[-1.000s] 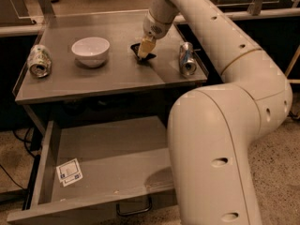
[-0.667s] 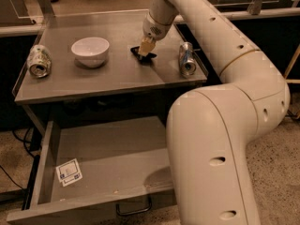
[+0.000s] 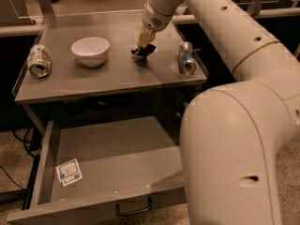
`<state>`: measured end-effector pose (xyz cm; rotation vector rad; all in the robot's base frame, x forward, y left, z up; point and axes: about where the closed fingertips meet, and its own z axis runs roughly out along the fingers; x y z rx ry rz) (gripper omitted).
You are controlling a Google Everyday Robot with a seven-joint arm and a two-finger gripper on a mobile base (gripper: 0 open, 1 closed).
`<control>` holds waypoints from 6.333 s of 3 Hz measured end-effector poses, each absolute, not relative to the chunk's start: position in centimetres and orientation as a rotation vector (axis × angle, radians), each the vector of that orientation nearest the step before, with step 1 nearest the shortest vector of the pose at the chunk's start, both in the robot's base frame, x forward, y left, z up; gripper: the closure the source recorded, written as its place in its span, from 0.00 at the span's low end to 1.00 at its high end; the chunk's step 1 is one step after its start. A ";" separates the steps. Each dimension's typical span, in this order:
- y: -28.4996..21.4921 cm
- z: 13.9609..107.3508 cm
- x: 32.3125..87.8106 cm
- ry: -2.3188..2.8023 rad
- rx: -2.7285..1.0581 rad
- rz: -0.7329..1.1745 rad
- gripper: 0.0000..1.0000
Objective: Place rxbar chocolate into top drawer
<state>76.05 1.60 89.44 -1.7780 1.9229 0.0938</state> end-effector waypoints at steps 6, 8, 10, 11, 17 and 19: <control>4.4 96.5 67.2 1.664 -1.721 -0.183 1.00; 3.9 98.7 64.4 1.639 -1.707 -0.241 1.00; 3.2 97.4 59.5 1.731 -1.658 -0.171 1.00; 3.0 95.9 57.0 1.796 -1.605 -0.088 1.00; 6.5 82.5 52.3 1.902 -1.718 0.134 1.00; 7.4 79.7 51.0 1.953 -1.713 0.118 1.00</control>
Offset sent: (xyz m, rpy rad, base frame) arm -0.0207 0.0073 0.0362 0.0129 -0.0819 0.0372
